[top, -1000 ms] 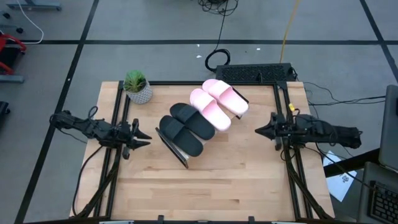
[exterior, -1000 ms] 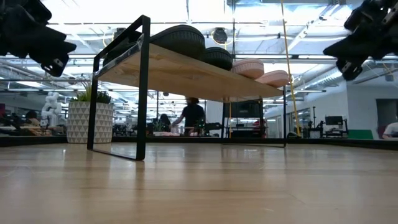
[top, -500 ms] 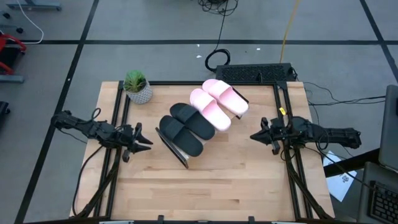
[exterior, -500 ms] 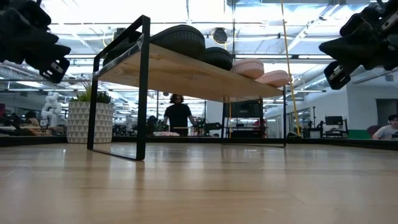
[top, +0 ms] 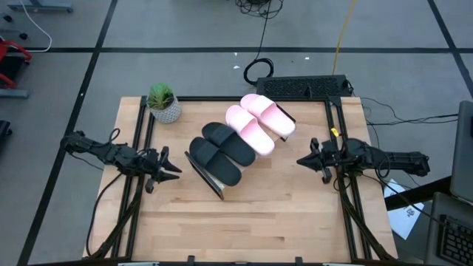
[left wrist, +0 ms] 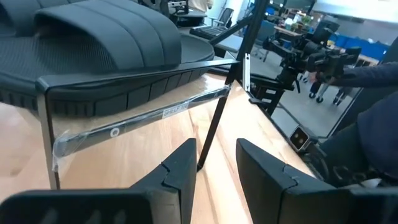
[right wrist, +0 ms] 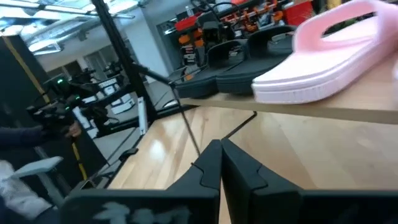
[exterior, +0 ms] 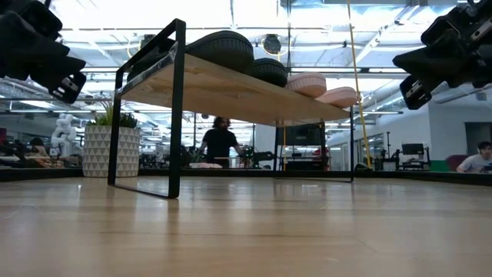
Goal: Pick and place slides into the shelf
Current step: Return to Home Position
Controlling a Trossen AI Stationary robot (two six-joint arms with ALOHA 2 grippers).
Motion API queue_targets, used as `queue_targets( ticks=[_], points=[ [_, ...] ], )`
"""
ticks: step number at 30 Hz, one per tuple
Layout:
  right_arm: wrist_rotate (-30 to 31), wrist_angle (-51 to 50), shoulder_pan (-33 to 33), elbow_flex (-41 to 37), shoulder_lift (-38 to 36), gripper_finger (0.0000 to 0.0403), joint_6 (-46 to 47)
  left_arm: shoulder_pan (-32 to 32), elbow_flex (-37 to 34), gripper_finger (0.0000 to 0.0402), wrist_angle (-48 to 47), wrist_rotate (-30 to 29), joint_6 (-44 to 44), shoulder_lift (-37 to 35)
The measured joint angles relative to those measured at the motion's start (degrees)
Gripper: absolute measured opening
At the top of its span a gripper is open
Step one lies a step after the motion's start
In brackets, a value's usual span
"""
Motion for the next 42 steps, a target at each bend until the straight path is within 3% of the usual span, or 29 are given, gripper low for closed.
queue_targets(
  ticks=[7,14,42],
  points=[
    [0.61,7.61,-0.02,-0.11,0.0,0.0,0.34,0.02,0.0,0.0113,0.0,-0.6,-6.51,0.0],
    [0.57,14.99,0.0,-0.11,-0.02,0.0,0.33,0.02,0.0,0.0113,0.02,-0.9,-6.62,0.0],
    [0.58,15.25,0.0,-0.13,-0.02,0.0,0.33,0.02,0.0,0.0113,0.02,-1.01,-7.77,0.0]
  ],
)
